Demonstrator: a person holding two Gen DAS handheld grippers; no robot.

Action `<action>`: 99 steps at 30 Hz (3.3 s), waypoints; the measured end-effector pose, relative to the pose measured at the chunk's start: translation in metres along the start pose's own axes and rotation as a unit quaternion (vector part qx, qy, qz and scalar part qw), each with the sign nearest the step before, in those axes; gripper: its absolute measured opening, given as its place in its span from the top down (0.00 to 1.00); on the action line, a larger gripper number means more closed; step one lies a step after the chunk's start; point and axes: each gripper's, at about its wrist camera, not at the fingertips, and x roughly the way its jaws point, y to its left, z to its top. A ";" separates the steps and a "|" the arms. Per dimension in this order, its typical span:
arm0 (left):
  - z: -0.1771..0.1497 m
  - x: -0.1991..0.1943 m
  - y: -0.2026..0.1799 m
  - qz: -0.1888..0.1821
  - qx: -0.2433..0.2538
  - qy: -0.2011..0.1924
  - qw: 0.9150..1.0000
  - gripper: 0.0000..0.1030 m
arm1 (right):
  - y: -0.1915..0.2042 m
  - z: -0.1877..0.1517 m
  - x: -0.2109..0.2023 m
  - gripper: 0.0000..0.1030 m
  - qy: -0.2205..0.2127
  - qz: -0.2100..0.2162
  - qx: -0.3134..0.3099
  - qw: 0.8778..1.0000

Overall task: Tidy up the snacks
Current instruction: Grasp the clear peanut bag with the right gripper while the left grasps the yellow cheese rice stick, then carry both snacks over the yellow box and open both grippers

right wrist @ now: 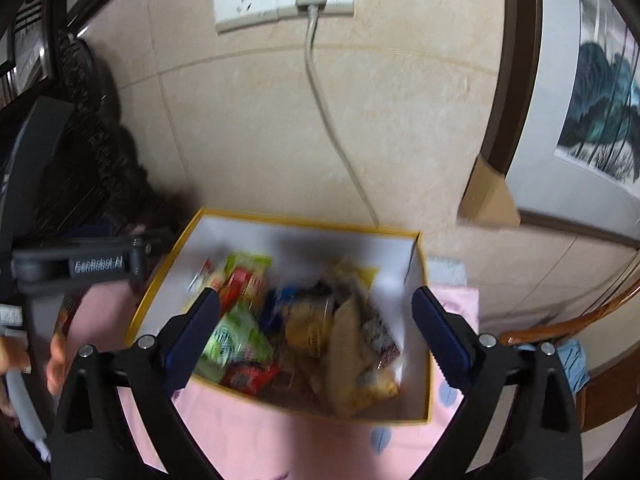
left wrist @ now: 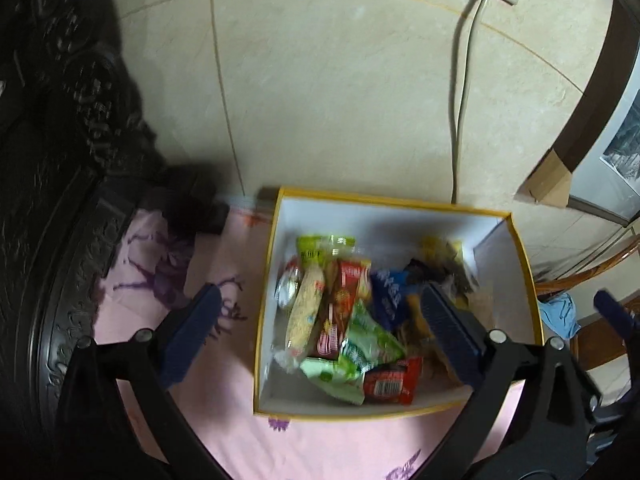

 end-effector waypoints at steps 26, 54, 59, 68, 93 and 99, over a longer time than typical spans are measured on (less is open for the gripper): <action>-0.337 -0.043 0.040 -0.005 0.066 0.165 0.984 0.02 | 0.055 -0.358 -0.075 0.06 0.320 0.160 0.084 0.930; -0.364 -0.016 -0.030 0.016 0.091 0.179 0.980 0.02 | 0.038 -0.352 -0.055 0.57 0.229 -0.007 -0.013 0.973; -0.374 -0.005 -0.040 0.018 0.093 0.200 0.975 0.02 | 0.041 -0.358 -0.062 0.54 0.210 -0.006 -0.015 0.978; -0.380 -0.002 -0.040 0.006 0.076 0.185 0.980 0.04 | 0.057 -0.366 -0.057 0.01 0.216 0.020 -0.056 0.975; -0.343 -0.066 -0.012 -0.082 0.072 0.098 0.989 0.80 | 0.061 -0.312 -0.107 0.59 0.116 0.006 -0.034 0.993; -0.284 -0.078 0.007 -0.092 0.023 0.064 0.993 0.80 | 0.063 -0.247 -0.102 0.59 0.070 0.017 -0.046 0.996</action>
